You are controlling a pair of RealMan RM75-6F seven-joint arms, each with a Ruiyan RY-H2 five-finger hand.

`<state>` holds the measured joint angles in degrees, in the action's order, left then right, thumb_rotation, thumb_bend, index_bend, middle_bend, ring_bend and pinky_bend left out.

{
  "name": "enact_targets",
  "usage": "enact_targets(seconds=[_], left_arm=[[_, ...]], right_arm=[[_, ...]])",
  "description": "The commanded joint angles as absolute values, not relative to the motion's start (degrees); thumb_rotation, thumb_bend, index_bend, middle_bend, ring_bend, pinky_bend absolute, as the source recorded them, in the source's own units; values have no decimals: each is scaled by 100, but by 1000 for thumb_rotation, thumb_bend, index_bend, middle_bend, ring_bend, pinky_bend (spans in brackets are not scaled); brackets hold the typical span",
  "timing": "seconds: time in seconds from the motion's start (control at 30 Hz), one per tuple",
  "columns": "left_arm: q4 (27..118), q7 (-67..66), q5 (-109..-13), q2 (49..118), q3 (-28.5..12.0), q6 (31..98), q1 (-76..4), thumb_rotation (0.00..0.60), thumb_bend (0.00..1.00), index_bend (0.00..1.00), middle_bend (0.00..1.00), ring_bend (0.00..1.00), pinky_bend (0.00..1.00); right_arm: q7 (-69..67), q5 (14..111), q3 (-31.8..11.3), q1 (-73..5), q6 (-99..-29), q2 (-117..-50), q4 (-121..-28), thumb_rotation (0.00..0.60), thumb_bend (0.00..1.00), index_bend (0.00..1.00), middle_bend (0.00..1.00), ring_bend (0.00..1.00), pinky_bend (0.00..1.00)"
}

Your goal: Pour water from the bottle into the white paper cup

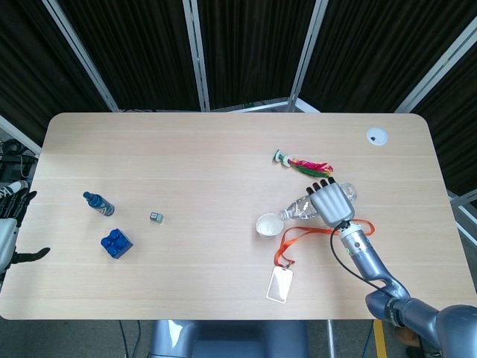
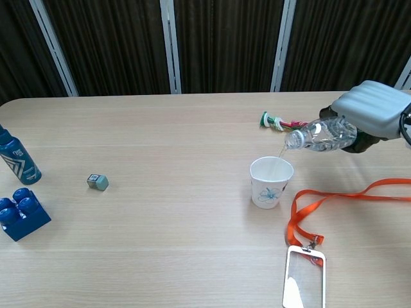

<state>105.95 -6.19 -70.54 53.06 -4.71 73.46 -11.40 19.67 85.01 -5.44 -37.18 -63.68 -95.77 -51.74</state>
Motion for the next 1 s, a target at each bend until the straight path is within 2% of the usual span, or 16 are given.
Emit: enact_targets(seconds=[0.03, 0.67, 1.0], left_arm=[[10596, -618, -7055, 5305, -471, 7349, -1139, 600, 43, 0, 0, 0, 0], [10605, -609, -7058, 5297, -462, 7340, -1139, 600, 43, 0, 0, 0, 0], [10604, -613, -7045, 5299, -461, 7317, -1149, 600, 42, 0, 0, 0, 0]], right_arm=[[1967, 8499, -543, -3716, -6366, -9580, -5171, 600, 737, 457, 594, 553, 476], [1828, 8474, -526, -3670, -6366, -9657, -5087, 600, 737, 457, 595, 554, 476], [826, 8132, -834, -3648, -6208, -9439, -5686, 600, 737, 459, 596, 556, 476]])
